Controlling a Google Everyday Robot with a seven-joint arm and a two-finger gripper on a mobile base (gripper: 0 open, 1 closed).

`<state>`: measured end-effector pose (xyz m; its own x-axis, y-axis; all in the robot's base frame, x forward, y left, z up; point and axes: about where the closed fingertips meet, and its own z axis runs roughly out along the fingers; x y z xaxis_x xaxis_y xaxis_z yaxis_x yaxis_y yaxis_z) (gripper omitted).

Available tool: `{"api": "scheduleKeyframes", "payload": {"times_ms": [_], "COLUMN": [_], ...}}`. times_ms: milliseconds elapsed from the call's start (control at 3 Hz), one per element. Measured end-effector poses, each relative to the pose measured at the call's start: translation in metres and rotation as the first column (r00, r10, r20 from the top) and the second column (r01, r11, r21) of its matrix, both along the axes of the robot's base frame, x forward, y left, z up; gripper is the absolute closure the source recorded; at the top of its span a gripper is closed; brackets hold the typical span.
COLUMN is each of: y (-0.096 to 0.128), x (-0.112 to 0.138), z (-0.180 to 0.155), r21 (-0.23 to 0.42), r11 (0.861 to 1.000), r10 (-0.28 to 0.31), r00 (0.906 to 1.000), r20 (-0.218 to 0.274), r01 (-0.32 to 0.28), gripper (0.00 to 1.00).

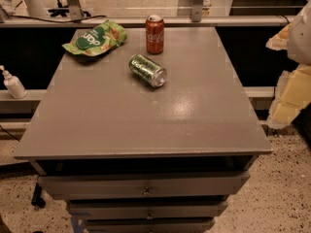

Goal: Place green can upright

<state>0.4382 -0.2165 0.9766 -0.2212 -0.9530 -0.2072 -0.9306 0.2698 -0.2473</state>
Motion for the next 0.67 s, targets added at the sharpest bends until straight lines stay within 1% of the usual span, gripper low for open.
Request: {"api": "scheduleKeyframes", "payload": {"times_ms": [333, 667], "y": [0.0, 0.018], "x": [0.0, 0.012], "z": [0.0, -0.016], "r21": [0.0, 0.048], "r11": [1.0, 0.999], "r10": [0.0, 0.0], "r00": [1.0, 0.9999], "r20": [0.0, -0.015], "r01": [0.0, 0.0], "gripper": [0.0, 0.0]}}
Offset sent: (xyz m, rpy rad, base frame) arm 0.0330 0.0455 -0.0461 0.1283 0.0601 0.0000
